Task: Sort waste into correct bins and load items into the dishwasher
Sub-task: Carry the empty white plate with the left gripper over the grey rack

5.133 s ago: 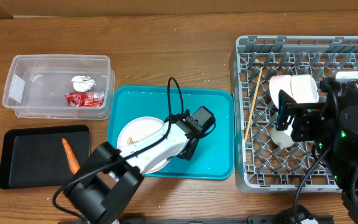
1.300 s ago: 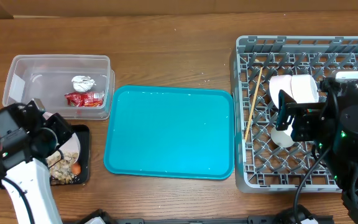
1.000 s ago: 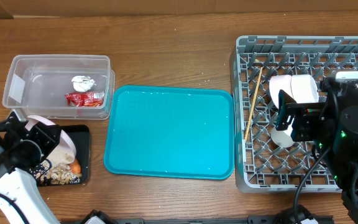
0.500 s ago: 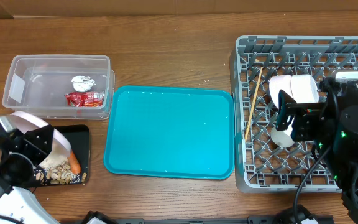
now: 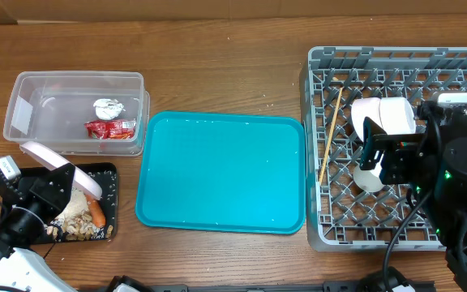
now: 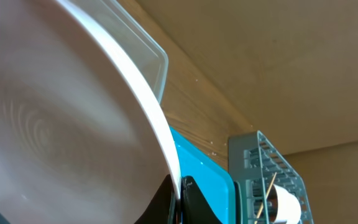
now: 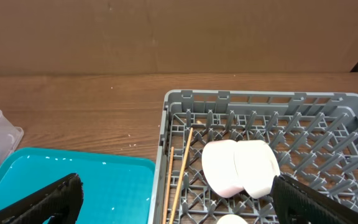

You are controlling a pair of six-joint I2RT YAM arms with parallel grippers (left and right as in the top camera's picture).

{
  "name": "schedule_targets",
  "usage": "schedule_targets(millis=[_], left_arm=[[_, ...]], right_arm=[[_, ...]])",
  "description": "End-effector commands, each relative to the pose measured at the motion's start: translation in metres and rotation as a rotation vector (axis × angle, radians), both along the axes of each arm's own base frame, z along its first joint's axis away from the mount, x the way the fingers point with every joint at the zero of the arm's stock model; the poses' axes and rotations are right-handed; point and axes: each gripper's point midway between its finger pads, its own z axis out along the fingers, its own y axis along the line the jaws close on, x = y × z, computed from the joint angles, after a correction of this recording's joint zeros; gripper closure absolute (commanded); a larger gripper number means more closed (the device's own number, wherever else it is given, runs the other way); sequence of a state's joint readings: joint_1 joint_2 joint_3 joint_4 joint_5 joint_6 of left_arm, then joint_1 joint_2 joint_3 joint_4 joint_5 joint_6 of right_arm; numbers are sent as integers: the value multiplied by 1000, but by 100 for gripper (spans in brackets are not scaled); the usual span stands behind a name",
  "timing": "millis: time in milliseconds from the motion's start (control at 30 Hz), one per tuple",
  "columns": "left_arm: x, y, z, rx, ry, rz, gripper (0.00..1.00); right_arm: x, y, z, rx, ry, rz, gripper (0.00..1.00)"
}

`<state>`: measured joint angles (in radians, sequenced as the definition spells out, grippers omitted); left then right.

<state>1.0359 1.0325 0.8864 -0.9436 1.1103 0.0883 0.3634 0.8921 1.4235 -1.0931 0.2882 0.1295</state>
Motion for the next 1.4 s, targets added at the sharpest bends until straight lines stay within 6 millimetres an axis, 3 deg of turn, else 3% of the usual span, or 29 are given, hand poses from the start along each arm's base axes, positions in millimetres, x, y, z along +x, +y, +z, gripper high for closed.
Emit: schedule_targets(millis=[0, 167, 300, 400, 433, 533, 700, 867, 1000, 1033, 1167, 1200, 1367], left_arm=[[-2, 2, -2, -20, 29, 35, 96], [0, -1, 3, -23, -1, 11, 96], [11, -18, 32, -43, -121, -89, 96], [33, -35, 63, -26, -189, -184, 96], [44, -49, 79, -20, -223, -245, 96], [76, -115, 128, 0, -358, -470, 96], [110, -205, 162, -71, -503, -677, 96], [137, -292, 162, -217, -598, -842, 96], [160, -358, 142, -353, -567, -944, 96], [163, -389, 133, -393, -550, -1007, 96], [162, -442, 120, -454, -504, -1096, 96], [163, -467, 113, -501, -465, -1087, 96], [163, -499, 94, -558, -403, -1023, 96]], right_arm=[[-2, -1, 8, -1, -22, -1, 0], [-2, -1, 8, -1, -22, -1, 0], [-2, -1, 8, 0, -22, -1, 0], [-2, -1, 8, -1, -22, -1, 0], [-2, -1, 8, 0, -22, -1, 0], [-2, -1, 8, -1, -22, -1, 0], [-2, -1, 8, -1, -22, -1, 0], [-2, -1, 8, -1, -22, -1, 0], [-2, -1, 8, -1, -22, -1, 0], [-2, -1, 8, -1, -22, -1, 0], [-2, -1, 8, -1, -22, -1, 0], [-2, -1, 8, -1, -22, -1, 0], [-2, -1, 8, 0, -22, -1, 0]])
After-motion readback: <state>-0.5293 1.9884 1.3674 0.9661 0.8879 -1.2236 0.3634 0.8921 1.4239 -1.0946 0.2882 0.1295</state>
